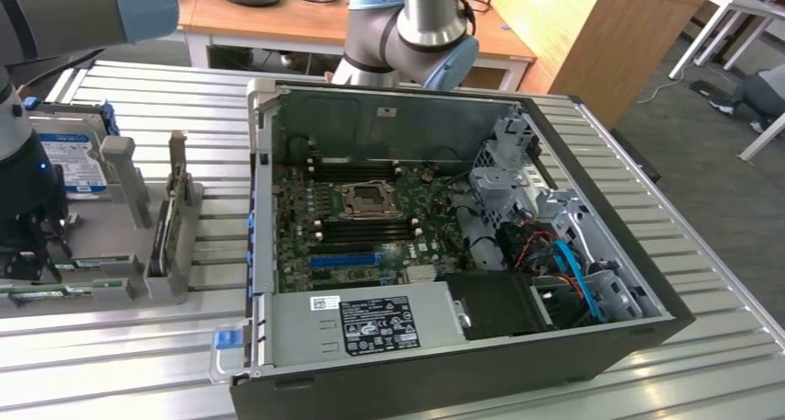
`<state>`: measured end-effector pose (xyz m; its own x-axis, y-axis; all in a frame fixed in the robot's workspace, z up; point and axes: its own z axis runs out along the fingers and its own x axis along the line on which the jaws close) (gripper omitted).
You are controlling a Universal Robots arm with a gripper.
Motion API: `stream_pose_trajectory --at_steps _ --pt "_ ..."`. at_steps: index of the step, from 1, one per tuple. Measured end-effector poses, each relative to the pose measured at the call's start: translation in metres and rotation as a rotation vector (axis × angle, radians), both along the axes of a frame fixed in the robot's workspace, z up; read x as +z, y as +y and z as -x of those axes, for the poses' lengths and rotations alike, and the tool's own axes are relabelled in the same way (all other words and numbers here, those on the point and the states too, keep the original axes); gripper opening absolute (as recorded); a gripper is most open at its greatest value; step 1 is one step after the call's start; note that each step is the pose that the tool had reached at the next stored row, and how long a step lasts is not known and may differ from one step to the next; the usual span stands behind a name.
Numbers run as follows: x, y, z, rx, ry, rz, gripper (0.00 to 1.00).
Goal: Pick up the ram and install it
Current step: 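Pick up the ram and move it above insertion slot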
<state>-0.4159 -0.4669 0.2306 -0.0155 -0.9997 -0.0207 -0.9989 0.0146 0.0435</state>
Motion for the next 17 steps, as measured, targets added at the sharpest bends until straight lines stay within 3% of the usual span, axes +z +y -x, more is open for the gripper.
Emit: stream_pose_trajectory --at_steps 17 --pt "-0.0086 -0.0004 0.0001 0.000 -0.0001 -0.0001 0.36"
